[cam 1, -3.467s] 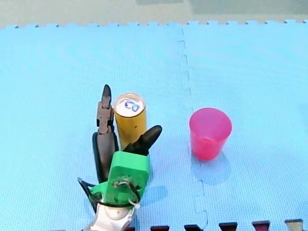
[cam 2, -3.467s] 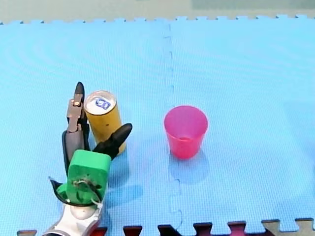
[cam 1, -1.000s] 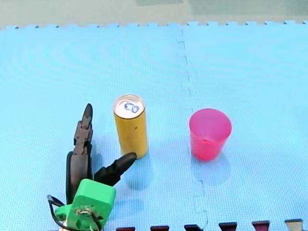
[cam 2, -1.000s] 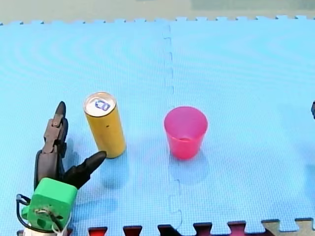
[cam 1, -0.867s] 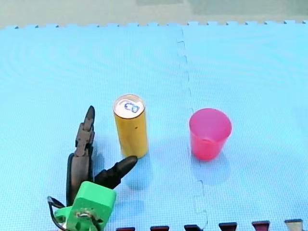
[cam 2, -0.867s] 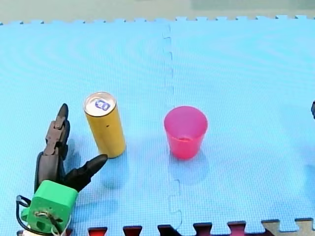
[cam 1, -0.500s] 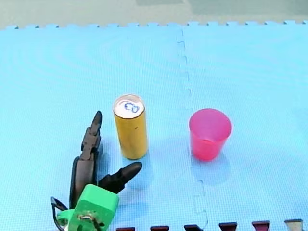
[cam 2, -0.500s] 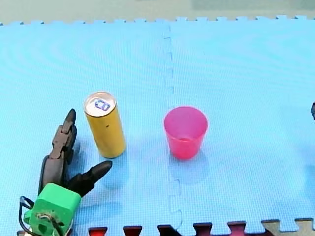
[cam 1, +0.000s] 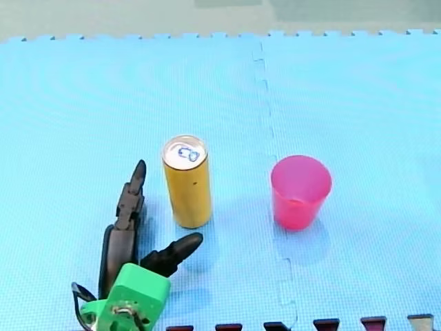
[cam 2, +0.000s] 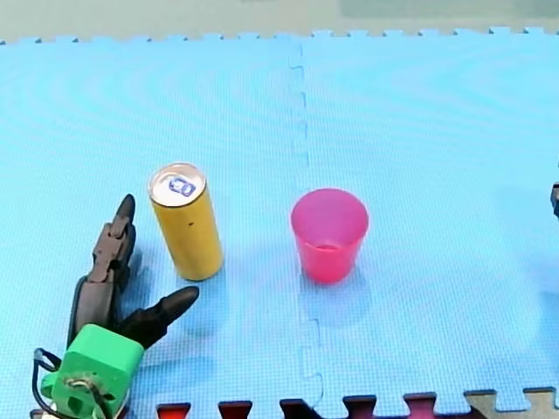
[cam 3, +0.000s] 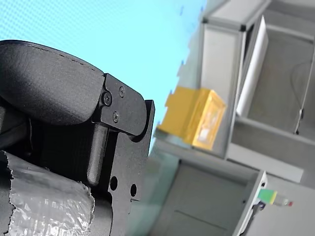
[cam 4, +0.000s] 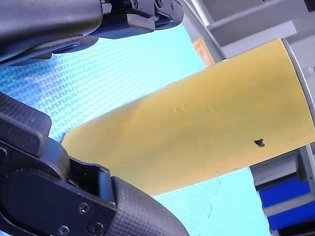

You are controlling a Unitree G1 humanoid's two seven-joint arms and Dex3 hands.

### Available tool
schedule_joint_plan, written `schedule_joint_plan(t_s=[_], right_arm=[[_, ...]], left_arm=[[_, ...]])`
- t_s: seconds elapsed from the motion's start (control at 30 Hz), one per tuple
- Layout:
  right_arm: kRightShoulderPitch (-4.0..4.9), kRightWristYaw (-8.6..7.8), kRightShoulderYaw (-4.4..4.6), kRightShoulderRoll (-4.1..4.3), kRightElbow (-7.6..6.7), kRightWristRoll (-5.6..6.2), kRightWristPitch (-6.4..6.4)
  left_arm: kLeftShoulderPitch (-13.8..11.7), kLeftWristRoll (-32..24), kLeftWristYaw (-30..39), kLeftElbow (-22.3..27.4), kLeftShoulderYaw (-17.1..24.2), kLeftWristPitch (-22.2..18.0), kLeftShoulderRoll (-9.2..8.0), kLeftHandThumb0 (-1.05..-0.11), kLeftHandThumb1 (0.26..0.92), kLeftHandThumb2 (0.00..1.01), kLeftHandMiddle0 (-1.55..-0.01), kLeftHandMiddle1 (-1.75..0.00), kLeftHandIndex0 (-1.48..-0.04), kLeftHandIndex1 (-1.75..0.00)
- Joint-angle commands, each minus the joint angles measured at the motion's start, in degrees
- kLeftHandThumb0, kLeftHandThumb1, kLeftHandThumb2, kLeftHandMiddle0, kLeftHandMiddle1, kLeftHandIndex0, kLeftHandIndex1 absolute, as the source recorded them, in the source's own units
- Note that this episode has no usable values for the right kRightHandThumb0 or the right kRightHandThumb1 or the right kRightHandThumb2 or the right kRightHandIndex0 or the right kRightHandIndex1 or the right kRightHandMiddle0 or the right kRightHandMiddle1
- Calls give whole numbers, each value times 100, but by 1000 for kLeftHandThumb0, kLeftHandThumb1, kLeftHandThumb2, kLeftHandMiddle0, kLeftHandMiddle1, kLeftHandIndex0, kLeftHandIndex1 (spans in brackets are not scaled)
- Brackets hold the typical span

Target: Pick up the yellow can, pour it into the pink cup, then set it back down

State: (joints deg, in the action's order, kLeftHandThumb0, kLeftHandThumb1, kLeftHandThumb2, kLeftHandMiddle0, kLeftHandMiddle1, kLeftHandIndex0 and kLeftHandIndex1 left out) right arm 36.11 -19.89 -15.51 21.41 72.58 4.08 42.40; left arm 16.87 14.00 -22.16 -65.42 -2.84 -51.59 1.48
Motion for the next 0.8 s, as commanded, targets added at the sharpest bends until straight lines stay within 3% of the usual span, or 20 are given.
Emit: schedule_joint_plan(t_s=[0.0,0.4,0.6,0.77], right_arm=[[2,32,15,63,10,-30,22],[17,58,65,89,22,-89,21],[1,124,137,97,15,-181,83],[7,164,127,24,21,-171,75]], left_arm=[[2,1,-6,25,0,-19,-33,-1048,804,7,-186,-3,-166,-2],[17,-120,154,170,60,54,-34,-1048,799,2,-182,-1,-160,0],[-12,-128,178,310,69,121,-21,-1048,795,0,-185,-2,-159,0],[13,-165,224,346,93,181,-34,-1048,793,0,-188,-4,-161,-1]])
